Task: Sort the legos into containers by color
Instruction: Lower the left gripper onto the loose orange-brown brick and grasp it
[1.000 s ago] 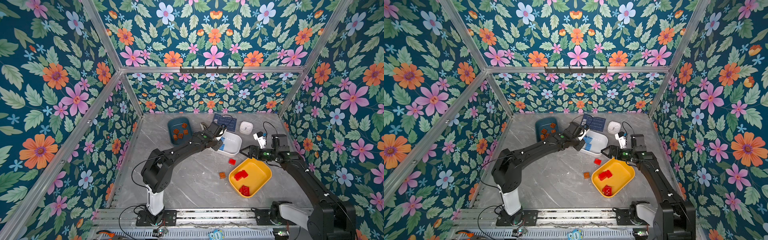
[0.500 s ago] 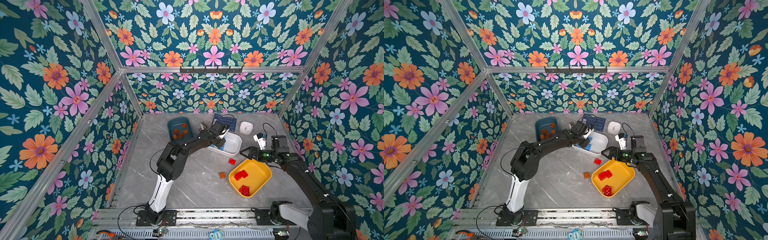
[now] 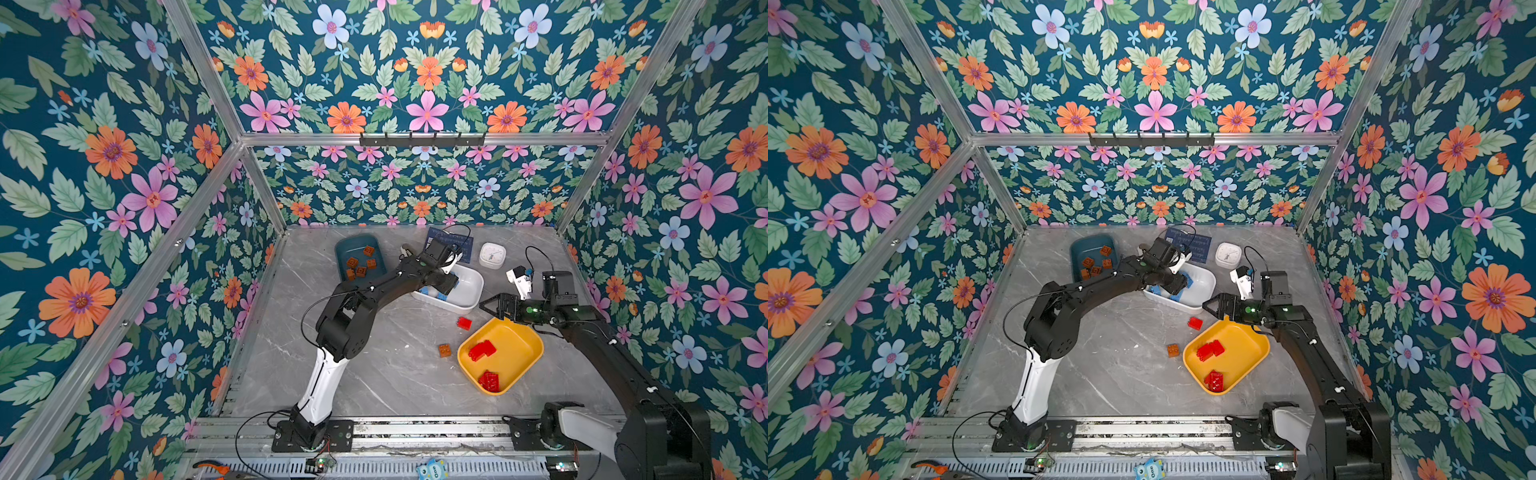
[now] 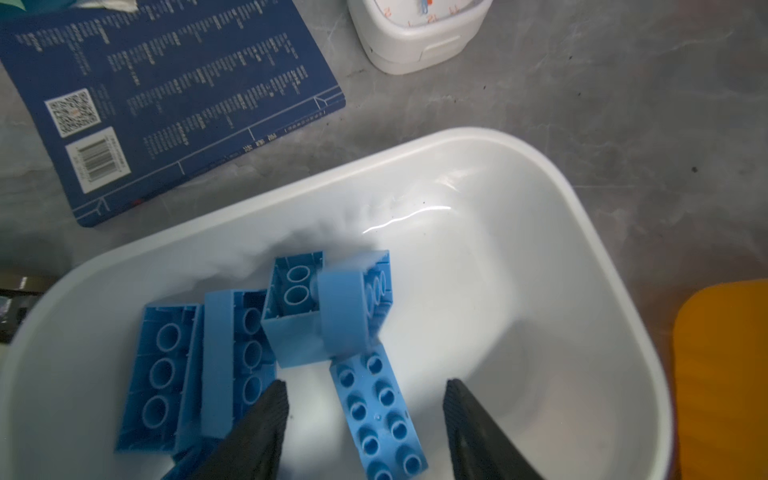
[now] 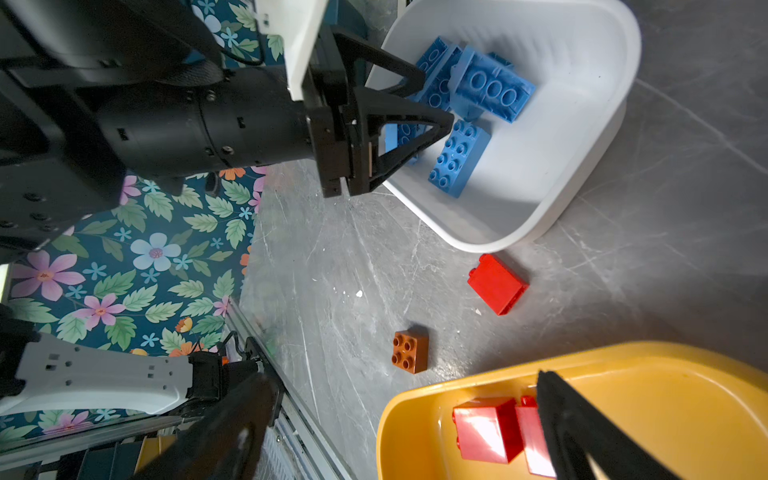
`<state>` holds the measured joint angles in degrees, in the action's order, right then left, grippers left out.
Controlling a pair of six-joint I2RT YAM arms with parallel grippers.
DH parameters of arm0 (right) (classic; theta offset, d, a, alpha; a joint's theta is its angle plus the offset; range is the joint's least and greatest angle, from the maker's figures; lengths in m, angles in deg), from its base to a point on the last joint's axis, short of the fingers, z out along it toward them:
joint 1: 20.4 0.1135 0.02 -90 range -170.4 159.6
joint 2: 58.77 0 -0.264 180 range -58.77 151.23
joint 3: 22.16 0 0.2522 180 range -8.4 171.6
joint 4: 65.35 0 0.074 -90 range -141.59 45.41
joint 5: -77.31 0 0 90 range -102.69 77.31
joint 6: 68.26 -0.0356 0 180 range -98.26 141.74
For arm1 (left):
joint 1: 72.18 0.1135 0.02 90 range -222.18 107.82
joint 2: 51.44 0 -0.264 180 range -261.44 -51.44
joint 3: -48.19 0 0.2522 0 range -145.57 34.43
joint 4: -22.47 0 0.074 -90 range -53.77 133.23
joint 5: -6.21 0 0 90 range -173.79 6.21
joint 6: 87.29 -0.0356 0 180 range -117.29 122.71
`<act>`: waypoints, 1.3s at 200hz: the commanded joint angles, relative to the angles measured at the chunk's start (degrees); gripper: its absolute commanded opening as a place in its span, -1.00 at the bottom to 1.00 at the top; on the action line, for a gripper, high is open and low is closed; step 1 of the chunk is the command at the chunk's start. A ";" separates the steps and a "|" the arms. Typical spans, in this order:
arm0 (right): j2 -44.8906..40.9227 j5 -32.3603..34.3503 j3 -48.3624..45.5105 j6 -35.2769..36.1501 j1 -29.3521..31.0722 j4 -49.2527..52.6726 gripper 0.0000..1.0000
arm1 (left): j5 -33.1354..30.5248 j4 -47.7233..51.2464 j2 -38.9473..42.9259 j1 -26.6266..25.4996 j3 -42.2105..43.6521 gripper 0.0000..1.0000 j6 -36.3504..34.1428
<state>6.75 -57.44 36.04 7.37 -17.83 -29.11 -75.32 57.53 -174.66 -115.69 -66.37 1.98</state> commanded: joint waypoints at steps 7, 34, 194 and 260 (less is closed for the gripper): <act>-0.07 0.19 0.26 0.48 0.00 -0.33 0.98 | -0.55 4.49 3.49 -0.13 0.91 0.36 4.16; 0.04 0.20 0.25 0.53 0.07 -0.25 0.98 | -1.84 6.82 9.22 -1.00 6.75 0.39 8.64; -0.30 -0.17 -1.28 0.29 -0.01 -0.24 0.98 | -6.84 -0.73 19.78 -14.48 34.24 0.26 39.63; 0.01 -0.16 -1.82 0.12 0.02 -1.14 0.98 | -9.07 -1.40 18.30 -15.97 34.88 0.24 44.76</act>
<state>6.72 -57.61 34.16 7.34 -17.83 -29.22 -82.16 56.42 -156.08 -131.38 -31.29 43.77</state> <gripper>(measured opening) 0.990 0.623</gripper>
